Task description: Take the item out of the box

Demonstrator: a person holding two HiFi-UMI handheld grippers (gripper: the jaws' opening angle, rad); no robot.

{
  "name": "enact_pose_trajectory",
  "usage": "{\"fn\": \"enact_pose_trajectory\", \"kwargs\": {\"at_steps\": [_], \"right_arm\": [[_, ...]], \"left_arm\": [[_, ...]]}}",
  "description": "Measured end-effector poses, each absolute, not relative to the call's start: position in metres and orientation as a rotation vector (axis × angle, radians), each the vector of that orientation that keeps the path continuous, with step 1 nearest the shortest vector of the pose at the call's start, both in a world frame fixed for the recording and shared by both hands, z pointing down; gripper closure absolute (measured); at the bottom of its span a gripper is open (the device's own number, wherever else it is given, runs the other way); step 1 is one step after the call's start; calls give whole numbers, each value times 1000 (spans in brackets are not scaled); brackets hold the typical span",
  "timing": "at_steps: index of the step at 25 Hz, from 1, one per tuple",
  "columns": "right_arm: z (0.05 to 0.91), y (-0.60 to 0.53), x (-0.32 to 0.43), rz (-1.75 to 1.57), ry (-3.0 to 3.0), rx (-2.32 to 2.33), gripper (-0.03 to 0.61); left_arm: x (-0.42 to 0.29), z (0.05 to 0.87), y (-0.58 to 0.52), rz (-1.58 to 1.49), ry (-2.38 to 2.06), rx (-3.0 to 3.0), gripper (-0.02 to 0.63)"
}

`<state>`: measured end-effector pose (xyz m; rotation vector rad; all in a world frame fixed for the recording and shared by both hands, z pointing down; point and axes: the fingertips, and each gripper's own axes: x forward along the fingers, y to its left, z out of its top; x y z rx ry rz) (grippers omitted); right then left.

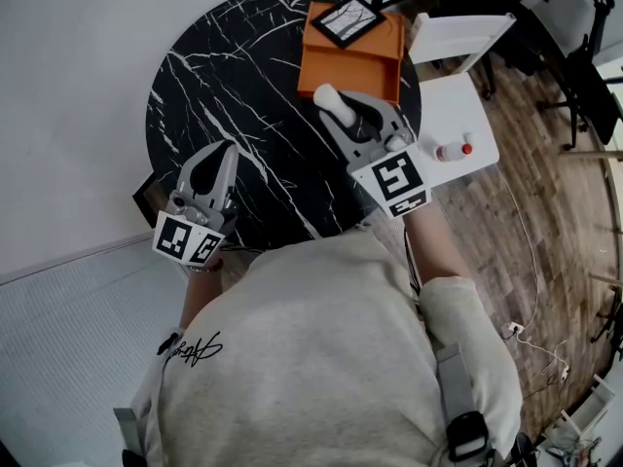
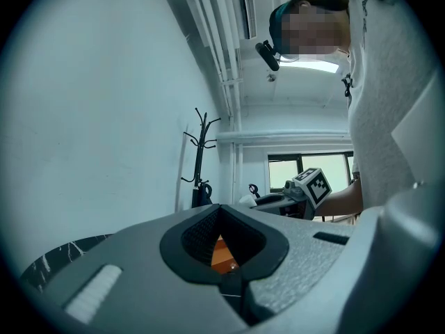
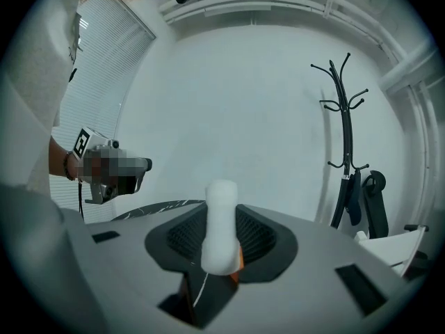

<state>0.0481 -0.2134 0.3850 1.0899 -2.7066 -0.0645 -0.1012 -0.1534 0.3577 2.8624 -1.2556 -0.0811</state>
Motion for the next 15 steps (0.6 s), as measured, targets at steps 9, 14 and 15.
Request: {"fn": "enact_pose_trajectory", "kwargs": {"at_steps": [9, 14, 15], "right_arm": [[387, -207, 42, -35, -2730, 1071, 451], [383, -204, 43, -15, -2749, 1080, 451], [382, -204, 43, -17, -2755, 1083, 451]], "left_arm": [[-100, 358, -156, -83, -1245, 2865, 614], [-100, 358, -157, -85, -1244, 2865, 614], [-100, 358, -157, -86, -1243, 2866, 614]]}}
